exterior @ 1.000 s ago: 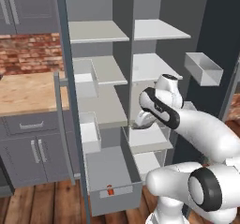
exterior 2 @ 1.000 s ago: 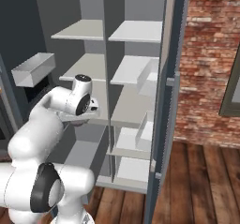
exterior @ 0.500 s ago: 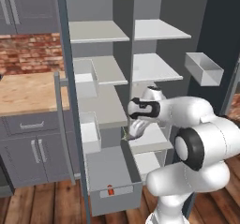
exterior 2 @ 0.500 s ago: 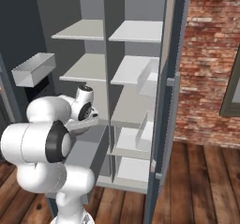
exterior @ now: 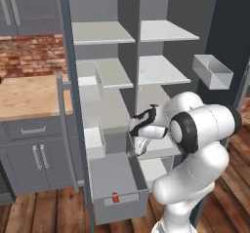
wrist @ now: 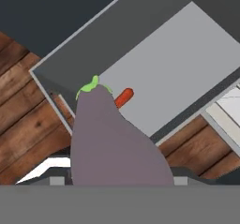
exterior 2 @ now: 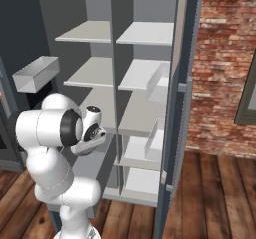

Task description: Take the carrot and eggplant from the fridge shelf and place them in the freezer drawer to begin freezing them.

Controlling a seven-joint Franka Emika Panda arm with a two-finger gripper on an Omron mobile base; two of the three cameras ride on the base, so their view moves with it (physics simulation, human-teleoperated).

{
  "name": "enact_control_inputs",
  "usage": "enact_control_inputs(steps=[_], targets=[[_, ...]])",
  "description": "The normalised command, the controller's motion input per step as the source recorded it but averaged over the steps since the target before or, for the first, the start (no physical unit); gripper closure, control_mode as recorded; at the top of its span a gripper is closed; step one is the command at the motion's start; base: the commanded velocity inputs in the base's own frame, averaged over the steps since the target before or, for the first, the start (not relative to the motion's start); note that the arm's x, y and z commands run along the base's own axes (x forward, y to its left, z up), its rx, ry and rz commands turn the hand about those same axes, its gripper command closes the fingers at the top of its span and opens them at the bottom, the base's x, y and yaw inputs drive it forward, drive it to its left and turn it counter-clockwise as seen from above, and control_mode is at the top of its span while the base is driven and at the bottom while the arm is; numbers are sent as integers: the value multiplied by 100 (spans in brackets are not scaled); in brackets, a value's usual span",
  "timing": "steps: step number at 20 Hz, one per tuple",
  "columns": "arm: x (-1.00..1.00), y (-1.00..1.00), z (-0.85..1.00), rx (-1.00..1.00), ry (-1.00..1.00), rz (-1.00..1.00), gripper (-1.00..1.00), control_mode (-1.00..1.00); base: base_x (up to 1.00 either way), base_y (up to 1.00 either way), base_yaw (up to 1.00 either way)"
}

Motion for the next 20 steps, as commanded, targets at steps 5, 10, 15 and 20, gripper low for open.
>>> enact_control_inputs(steps=[5, 10, 15, 20], targets=[[0, 12, -65, 0, 0, 7, 100, -100, 0, 0, 0], [0, 0, -57, 0, -1, 4, 100, -100, 0, 0, 0], [0, 4, -47, 0, 0, 1, 100, -100, 0, 0, 0], [11, 6, -42, 0, 0, 0, 100, -100, 0, 0, 0]])
